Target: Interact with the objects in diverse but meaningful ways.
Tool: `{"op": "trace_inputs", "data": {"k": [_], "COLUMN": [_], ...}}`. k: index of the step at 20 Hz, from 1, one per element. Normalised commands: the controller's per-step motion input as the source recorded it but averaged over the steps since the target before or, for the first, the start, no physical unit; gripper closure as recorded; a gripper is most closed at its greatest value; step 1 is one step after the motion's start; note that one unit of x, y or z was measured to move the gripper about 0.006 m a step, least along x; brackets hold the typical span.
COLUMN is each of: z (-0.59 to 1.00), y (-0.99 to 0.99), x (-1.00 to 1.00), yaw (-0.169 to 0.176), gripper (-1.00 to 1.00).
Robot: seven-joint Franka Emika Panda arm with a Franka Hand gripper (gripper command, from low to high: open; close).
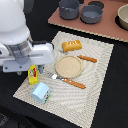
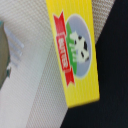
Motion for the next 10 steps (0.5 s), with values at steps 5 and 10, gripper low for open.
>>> {"op": "trace_inputs", "data": {"k": [5, 10], "z": [0.06, -0.03], "y": [0.53, 0.45], "x": [0.13, 0.06], "yaw": [0.205, 0.235], "gripper": [-1.00, -1.00]}}
